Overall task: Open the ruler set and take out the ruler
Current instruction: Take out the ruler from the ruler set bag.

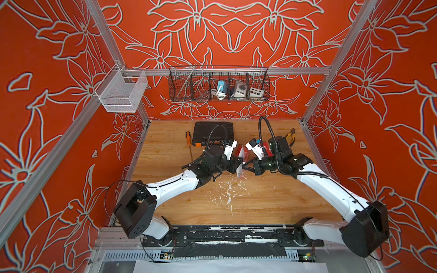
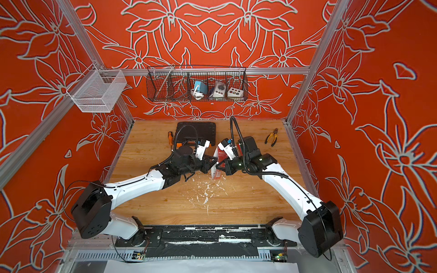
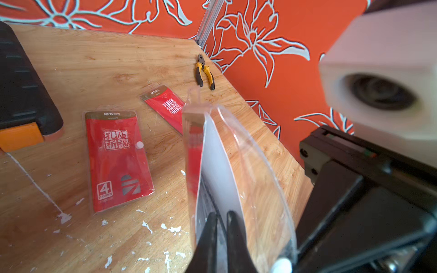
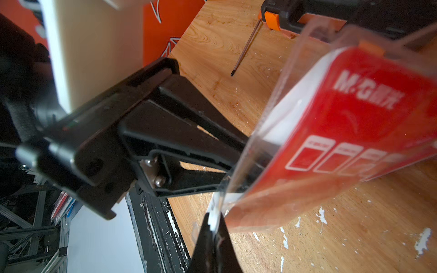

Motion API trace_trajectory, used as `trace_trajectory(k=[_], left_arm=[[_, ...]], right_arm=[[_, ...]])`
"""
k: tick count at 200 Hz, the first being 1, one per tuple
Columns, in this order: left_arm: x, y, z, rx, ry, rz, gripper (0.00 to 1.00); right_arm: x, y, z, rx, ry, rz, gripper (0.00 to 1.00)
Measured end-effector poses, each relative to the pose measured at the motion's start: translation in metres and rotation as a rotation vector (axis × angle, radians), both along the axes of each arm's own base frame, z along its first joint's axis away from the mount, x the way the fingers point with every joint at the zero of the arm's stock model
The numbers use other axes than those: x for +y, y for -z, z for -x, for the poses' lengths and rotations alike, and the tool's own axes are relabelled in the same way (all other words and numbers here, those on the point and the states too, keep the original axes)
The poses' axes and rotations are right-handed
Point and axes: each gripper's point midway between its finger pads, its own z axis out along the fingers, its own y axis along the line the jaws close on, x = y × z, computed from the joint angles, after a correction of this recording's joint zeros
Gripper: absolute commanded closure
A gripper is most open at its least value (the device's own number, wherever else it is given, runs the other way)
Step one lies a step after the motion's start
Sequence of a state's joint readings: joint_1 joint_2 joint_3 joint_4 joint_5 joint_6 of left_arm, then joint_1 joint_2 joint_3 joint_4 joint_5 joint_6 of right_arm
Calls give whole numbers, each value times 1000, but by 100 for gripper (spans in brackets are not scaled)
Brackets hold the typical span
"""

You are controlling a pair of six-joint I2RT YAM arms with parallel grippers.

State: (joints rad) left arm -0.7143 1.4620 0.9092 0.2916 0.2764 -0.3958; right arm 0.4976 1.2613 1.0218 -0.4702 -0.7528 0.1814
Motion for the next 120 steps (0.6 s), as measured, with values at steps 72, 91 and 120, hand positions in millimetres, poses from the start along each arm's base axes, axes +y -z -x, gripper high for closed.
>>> trace_trajectory(k=[72,91,120], left_arm=[[-1,3,3,2,10,-22,79],[-1,4,3,4,12,-26,79],[0,8,4,13,13,-38,79]], right_arm=[[-3,-1,-2,-9,10,21,100],[-3,0,-2,-12,14,25,100],[-4,-2,-2,-16,15,24,100]])
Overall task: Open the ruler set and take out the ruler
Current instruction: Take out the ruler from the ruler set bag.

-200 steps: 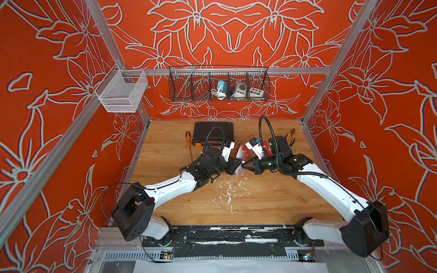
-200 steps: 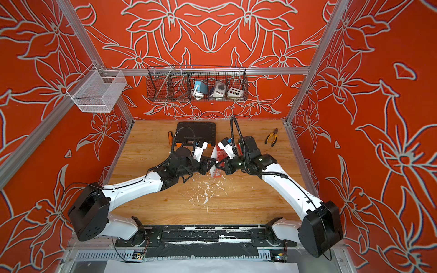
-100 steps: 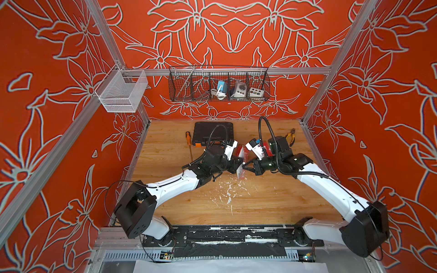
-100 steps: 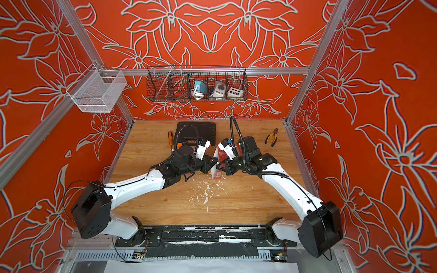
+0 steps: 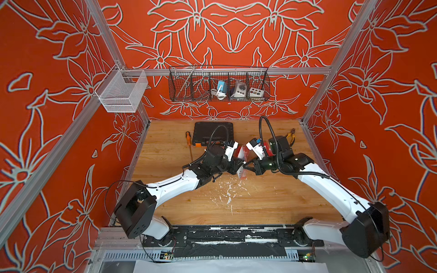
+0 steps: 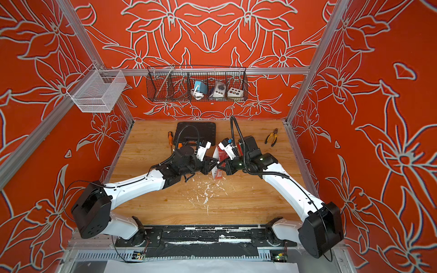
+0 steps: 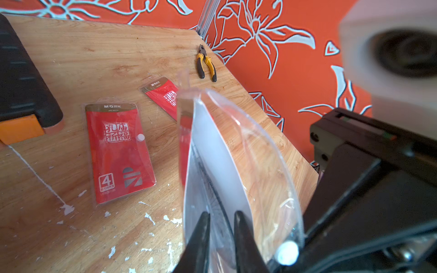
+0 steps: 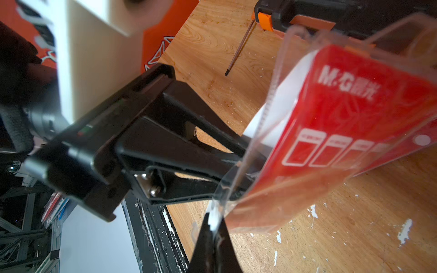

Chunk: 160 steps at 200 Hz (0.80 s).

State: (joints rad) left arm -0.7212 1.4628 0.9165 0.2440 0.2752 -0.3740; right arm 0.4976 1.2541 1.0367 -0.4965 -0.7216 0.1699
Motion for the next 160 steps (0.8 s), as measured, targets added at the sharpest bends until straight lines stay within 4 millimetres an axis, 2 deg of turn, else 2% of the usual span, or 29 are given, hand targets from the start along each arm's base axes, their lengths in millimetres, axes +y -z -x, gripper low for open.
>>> trace_trajectory(k=[21,40,116,160], left_arm=[[-1,4,0,6,3,-14,80],[-3,8,1,13,5,-29,84],[1,9,-4,0,-32,-46,93],[4,-1,-5,-17,-50,-33,97]], right_arm=[[-1,0,0,-2,4,4,100],[-1,0,0,-2,5,5,100],[-2,0,-1,-12,10,13,100],[-6,8,-8,-22,40,50,100]])
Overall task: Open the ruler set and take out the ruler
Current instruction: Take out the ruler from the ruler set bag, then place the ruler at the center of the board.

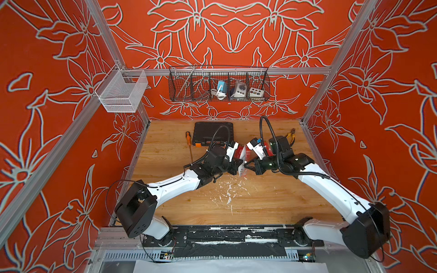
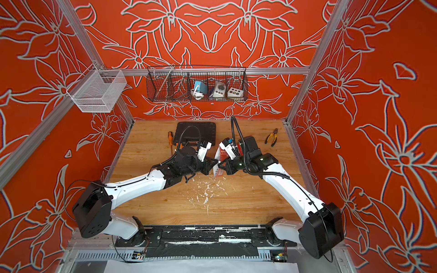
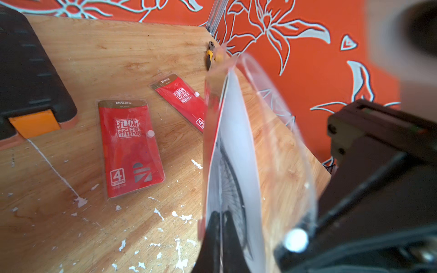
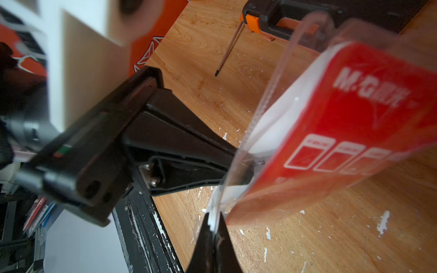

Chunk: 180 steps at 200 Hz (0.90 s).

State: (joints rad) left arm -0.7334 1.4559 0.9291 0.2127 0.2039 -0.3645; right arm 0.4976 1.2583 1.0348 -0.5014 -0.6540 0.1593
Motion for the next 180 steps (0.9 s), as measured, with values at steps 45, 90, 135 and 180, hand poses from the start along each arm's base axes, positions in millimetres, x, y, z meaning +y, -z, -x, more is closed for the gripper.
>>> trace_trajectory(k=[45,90,135,180], left_arm=[[9,-28,9,-50,-3,40,98],[21,-42,20,-74,1,31,100],[63,-43,19,-73,-56,32,100],[122,-18,2,-7,-154,73,100]], right_arm=[[-7,19,-12,7,55,71,100],[-15,23,-20,-15,105,116,100],[-23,24,-25,-24,139,136,100],[-30,26,-23,-16,150,148,100]])
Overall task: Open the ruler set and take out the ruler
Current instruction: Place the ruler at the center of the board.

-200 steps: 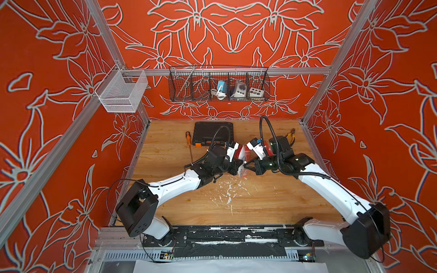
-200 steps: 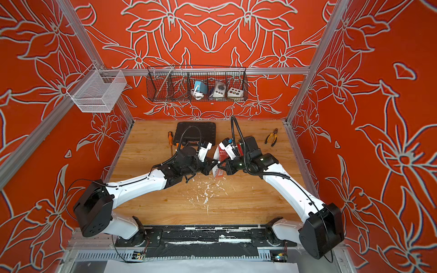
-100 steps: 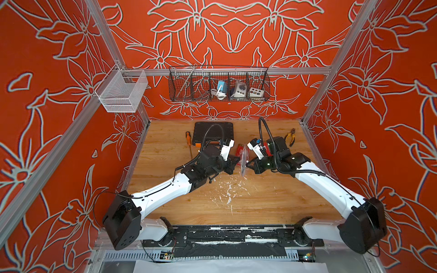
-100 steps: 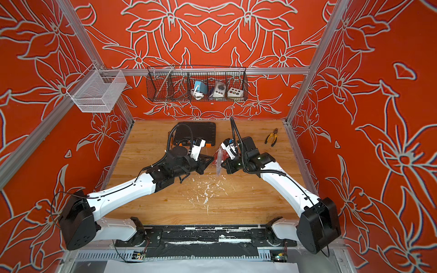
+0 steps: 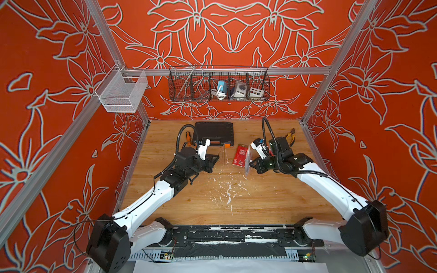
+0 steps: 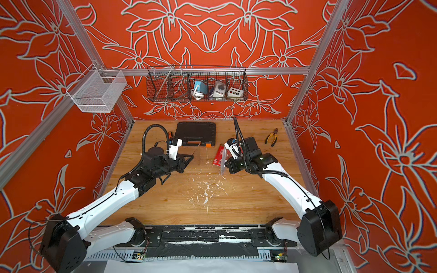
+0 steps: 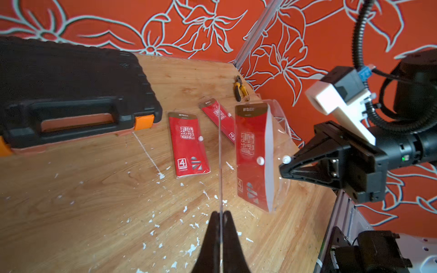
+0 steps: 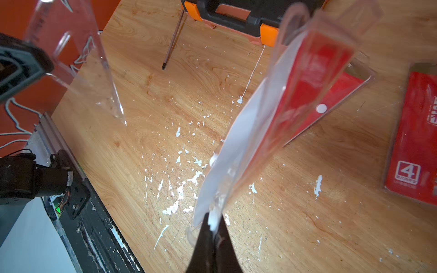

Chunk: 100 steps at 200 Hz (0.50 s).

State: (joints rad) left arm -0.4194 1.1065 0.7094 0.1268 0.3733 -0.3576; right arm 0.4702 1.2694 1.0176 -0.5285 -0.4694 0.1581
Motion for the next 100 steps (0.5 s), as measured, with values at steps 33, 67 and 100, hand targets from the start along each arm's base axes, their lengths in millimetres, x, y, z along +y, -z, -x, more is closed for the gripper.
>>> trace_trajectory(k=[33,67,100], left_arm=[[21,40,-10,105,-10,81,100],[47,110,-18,327,-53,151,100],[46,122,-26,388,-10,185,100]], right_arm=[[-1,1,2,7,-2,5,100],[-2,-2,5,4,-8,-1,100],[-2,-8,7,-11,-15,-12,100]])
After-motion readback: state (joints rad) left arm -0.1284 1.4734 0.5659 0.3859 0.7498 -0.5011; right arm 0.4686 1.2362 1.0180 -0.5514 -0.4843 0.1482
